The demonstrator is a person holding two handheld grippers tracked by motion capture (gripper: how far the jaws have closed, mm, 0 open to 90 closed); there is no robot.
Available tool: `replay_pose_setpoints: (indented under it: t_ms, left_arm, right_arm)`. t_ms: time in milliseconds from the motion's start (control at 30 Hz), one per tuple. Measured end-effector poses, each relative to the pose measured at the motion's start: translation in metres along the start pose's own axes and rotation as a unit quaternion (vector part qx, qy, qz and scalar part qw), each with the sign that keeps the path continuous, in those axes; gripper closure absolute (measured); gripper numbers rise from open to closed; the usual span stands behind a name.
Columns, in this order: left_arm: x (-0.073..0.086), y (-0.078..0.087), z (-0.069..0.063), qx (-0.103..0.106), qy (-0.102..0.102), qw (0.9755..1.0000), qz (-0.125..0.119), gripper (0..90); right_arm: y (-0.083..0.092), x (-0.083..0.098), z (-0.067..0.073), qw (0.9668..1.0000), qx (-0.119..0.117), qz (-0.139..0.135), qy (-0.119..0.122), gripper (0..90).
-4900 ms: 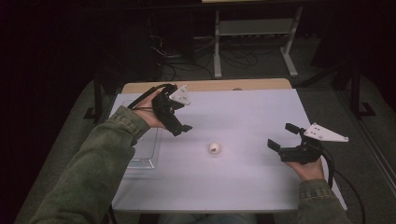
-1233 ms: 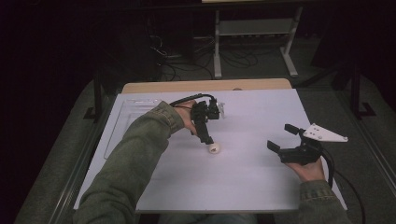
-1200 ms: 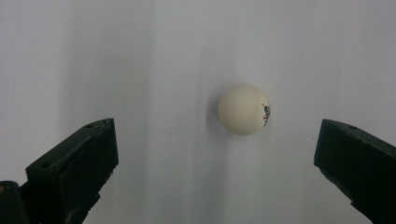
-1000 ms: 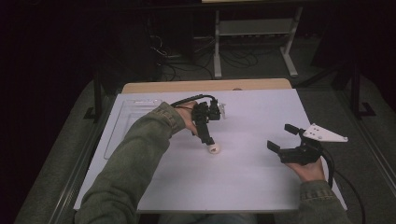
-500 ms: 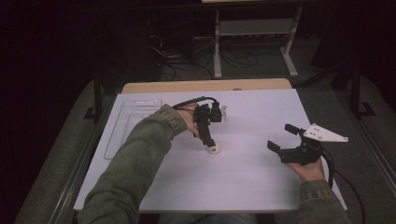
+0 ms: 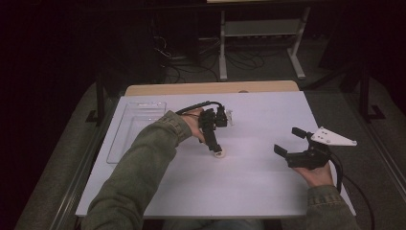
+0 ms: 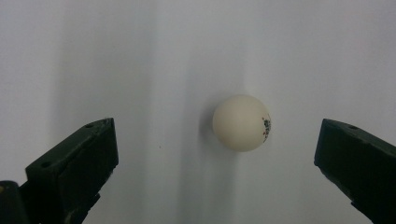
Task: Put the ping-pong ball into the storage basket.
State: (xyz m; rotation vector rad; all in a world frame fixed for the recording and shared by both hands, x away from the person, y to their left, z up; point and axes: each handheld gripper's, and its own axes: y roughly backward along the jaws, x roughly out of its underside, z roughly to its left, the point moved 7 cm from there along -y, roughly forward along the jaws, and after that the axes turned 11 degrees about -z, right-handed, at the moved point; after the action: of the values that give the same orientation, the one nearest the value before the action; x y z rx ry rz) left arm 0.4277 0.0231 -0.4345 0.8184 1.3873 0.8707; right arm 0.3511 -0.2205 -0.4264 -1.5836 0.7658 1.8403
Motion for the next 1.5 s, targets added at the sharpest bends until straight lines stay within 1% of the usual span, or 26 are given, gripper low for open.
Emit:
replay_pose_setpoints:
  t_ms: [100, 267, 333, 567, 700, 833, 1000, 1167, 1433, 1467, 1500]
  left_arm:
    - [0.004, -0.002, -0.001, 0.001, 0.001, 1.0000, 0.002, 0.0]
    - [0.003, -0.002, -0.002, 0.001, 0.005, 0.9999, -0.013, 0.0]
    - [0.005, -0.003, -0.003, -0.002, 0.003, 0.9999, -0.012, 0.0]
    - [0.005, -0.007, -0.009, 0.003, -0.002, 0.9998, -0.021, 0.0]
    - [0.008, -0.010, -0.011, 0.003, 0.003, 0.9998, -0.020, 0.0]
    - [0.011, -0.012, -0.012, 0.002, 0.001, 0.9998, -0.022, 0.0]
    - [0.011, -0.013, -0.012, -0.001, 0.003, 0.9996, -0.027, 0.0]
    - [0.012, -0.014, -0.012, 0.001, 0.003, 0.9997, -0.024, 0.0]
    - [0.014, -0.017, -0.012, 0.005, 0.004, 0.9996, -0.027, 0.0]
    - [0.014, -0.018, -0.013, 0.005, 0.006, 0.9996, -0.028, 0.0]
    - [0.015, -0.018, -0.013, 0.006, 0.004, 0.9997, -0.025, 0.0]
  right_arm:
    - [0.000, 0.000, 0.000, 1.0000, 0.000, 0.000, 0.000, 0.0]
    - [-0.001, 0.001, 0.001, 1.0000, -0.001, 0.002, 0.000, 0.0]
    - [-0.001, 0.001, 0.001, 1.0000, -0.001, 0.002, 0.000, 0.0]
    - [-0.001, 0.000, 0.001, 1.0000, -0.001, 0.002, 0.000, 0.0]
    - [-0.001, 0.001, 0.001, 1.0000, -0.002, 0.002, 0.000, 0.0]
    - [-0.001, 0.001, 0.001, 1.0000, -0.002, 0.003, -0.001, 0.0]
    - [-0.001, 0.001, 0.001, 1.0000, -0.002, 0.004, 0.001, 0.0]
    - [-0.001, 0.001, 0.001, 1.0000, -0.002, 0.004, 0.001, 0.0]
    - [-0.001, 0.001, 0.001, 1.0000, -0.003, 0.003, 0.000, 0.0]
    - [-0.001, 0.001, 0.001, 1.0000, -0.004, 0.003, 0.000, 0.0]
    - [-0.001, 0.001, 0.001, 1.0000, -0.004, 0.003, 0.000, 0.0]
